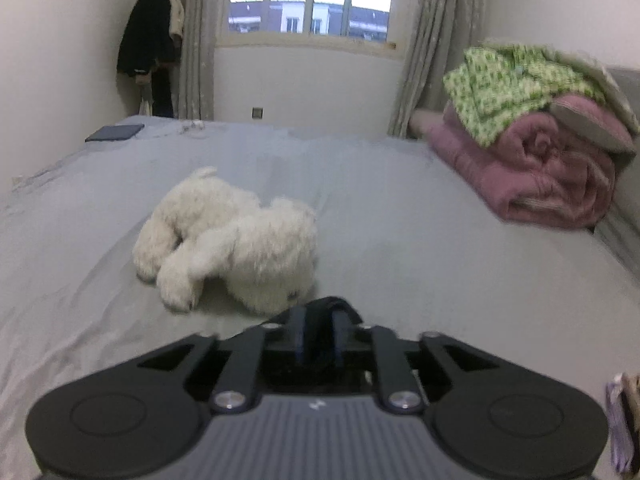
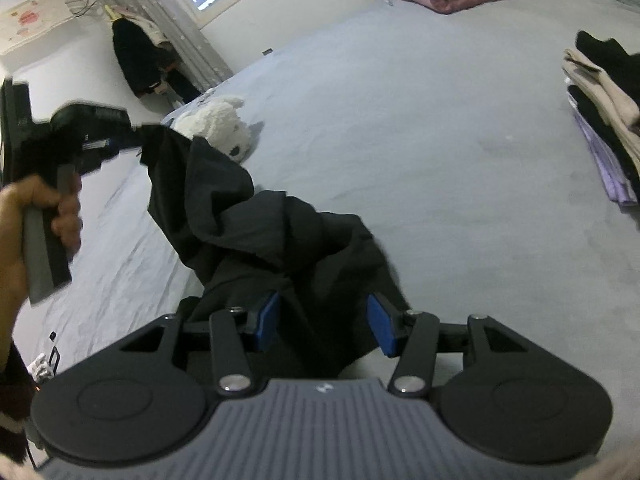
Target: Fold clothes
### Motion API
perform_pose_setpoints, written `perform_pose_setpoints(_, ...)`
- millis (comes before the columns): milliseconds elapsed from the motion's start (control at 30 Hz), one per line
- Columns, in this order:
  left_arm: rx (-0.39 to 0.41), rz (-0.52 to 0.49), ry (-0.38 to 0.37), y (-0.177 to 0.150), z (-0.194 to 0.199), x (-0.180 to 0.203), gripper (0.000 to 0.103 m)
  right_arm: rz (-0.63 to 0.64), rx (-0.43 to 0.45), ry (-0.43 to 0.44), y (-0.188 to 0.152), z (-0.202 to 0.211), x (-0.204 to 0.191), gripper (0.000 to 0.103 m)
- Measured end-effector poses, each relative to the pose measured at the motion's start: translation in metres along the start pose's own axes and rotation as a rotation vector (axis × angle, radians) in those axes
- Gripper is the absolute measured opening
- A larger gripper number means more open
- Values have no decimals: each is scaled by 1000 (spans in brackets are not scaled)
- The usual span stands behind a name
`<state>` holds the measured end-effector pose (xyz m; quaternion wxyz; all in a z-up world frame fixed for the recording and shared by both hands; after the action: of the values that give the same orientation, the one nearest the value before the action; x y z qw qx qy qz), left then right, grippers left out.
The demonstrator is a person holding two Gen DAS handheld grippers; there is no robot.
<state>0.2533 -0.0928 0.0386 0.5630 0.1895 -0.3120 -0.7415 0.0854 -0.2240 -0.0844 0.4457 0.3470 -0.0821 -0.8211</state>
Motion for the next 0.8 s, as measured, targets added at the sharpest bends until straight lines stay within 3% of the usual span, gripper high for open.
perform_pose_setpoints(200, -59, -79, -16, -28, 2, 16, 64, -33, -5, -16, 2, 6, 9, 55)
perform_pose_setpoints(367, -117, -120, -46, -59, 12, 27, 75, -45, 0, -33, 3, 12, 13, 57)
perform_pose_setpoints(800, -258, -168, -159, -143, 30, 58, 79, -59, 15, -40, 7, 23, 17, 67)
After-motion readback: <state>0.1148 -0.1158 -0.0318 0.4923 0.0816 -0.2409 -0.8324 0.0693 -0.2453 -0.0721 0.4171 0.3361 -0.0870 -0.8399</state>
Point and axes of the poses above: each gripper's, at about its wrist camera, not at the fingertips, and z roughly against the way its jaws point, x to its right, y to its top, the point moved 7 cm from there along -z, roughly the way its jaws point, and after that the axes turned 13 degrees about -x, right-handed, at the moved point
